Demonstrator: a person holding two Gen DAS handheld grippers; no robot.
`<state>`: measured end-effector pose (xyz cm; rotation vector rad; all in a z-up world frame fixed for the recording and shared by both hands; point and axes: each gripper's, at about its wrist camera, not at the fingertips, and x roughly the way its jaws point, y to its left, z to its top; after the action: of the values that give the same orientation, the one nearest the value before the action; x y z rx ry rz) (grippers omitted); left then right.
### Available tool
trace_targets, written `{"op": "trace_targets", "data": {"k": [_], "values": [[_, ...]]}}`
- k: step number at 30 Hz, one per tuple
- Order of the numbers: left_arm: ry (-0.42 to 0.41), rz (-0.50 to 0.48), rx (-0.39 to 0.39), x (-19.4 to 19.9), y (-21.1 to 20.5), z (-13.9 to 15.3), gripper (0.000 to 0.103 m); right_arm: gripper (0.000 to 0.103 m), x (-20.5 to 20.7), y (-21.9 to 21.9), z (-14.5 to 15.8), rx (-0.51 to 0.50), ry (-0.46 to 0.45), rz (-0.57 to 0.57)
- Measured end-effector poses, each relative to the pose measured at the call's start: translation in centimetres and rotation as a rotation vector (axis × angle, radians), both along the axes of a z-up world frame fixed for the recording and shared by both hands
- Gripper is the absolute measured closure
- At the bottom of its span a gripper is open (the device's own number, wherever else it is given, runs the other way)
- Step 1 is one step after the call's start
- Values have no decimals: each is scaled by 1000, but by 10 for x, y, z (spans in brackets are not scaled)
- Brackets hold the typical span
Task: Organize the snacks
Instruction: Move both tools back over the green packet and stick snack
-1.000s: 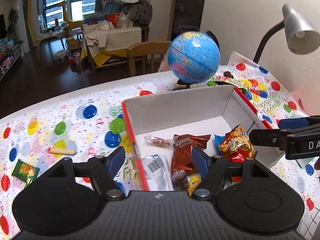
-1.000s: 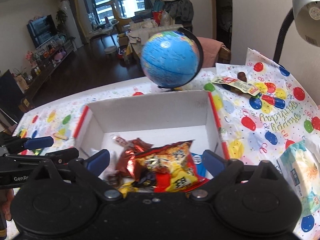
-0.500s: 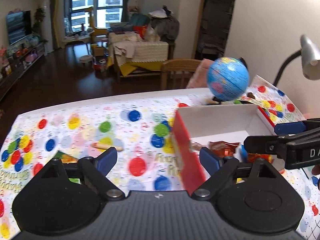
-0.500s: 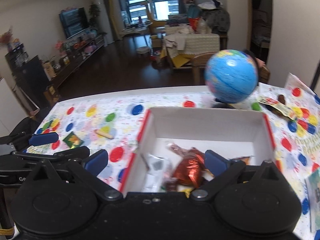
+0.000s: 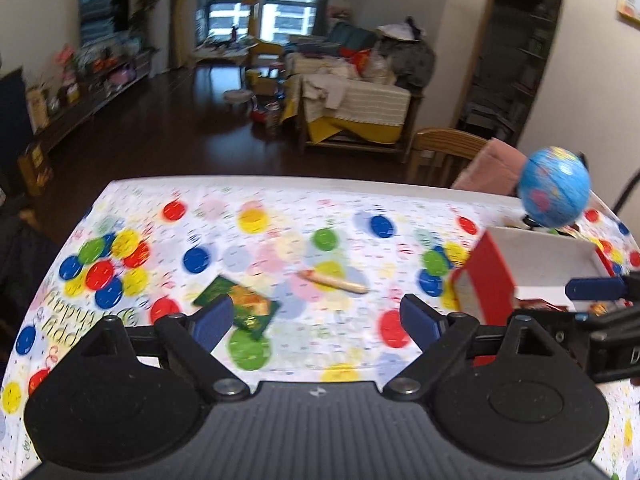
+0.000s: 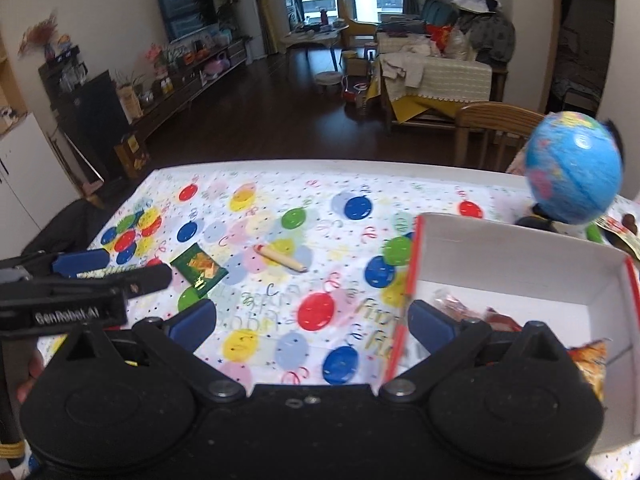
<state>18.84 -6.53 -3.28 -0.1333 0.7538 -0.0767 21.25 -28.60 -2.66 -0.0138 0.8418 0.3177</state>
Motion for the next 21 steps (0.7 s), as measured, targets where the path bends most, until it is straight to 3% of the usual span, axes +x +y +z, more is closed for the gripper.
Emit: {"op": "trace_targets", "data": {"k": [14,21], "values": [[97,107,-5,47,52,-49,12,4,55,56,-38,-53,61,73],[162,144,-17,78,57,-77,12,14,88,72,-62,-95,90,104]]}}
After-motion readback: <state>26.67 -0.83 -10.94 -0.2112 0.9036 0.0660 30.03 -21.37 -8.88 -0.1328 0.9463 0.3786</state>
